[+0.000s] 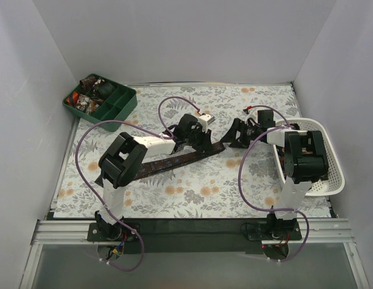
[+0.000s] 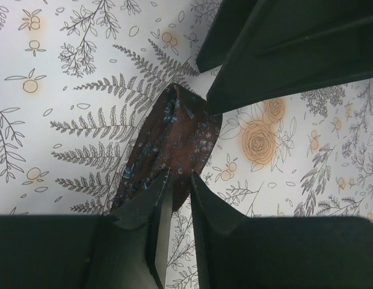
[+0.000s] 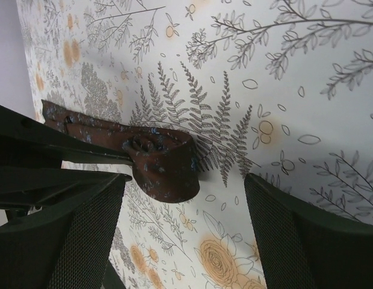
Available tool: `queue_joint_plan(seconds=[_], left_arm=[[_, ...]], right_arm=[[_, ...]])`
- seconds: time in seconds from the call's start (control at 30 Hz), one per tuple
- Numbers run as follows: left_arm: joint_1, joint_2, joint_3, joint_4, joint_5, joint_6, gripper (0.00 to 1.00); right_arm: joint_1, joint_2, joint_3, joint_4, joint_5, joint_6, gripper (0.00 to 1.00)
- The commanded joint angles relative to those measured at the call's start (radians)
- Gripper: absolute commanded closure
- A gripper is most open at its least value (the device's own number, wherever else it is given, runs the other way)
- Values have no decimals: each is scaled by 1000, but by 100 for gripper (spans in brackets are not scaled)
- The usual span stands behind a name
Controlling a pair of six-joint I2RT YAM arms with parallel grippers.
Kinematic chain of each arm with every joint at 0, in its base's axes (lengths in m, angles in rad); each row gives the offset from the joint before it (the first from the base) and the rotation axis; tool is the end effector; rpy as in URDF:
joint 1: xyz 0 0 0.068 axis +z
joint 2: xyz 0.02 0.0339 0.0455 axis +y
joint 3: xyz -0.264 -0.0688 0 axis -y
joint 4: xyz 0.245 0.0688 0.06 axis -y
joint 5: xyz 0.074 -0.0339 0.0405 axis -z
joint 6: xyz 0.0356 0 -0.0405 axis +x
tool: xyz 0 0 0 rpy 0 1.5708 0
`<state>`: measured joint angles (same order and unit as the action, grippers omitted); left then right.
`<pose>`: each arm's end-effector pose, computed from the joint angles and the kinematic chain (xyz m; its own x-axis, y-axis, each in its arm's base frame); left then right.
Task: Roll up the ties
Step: Roll the tie
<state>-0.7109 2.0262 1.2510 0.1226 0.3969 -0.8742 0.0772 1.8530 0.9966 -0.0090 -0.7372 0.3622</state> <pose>0.3229 -0.2962 0.1571 -0.9354 -0.1281 -0.3297 0.1825 0.6238 -0.7600 0.3615 0.0520 0.1449 -0.8840 0.1947 -0.4249 -0.1908 0.6796 0.7083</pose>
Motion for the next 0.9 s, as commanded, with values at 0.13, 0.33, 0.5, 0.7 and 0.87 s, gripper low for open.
queue_joint_plan(seconds=[0.13,0.33,0.5,0.7,0.87], left_arm=[[-4,12,-42,25,-9,17,82],[-2,32,-51,28,-24,21,82],[1,39,-55,23,-33,23,82],[2,48,-59,20,-26,23,82],[2,19,-85,23,-41,15,80]], right_arm=[[38,57,30,41,-62,-45,33],[64,95,8,61,-100,-66,41],[82,121,-15,110,-129,-74,48],[99,155,-18,139,-134,-91,62],[99,111,-24,130,-67,-121,97]])
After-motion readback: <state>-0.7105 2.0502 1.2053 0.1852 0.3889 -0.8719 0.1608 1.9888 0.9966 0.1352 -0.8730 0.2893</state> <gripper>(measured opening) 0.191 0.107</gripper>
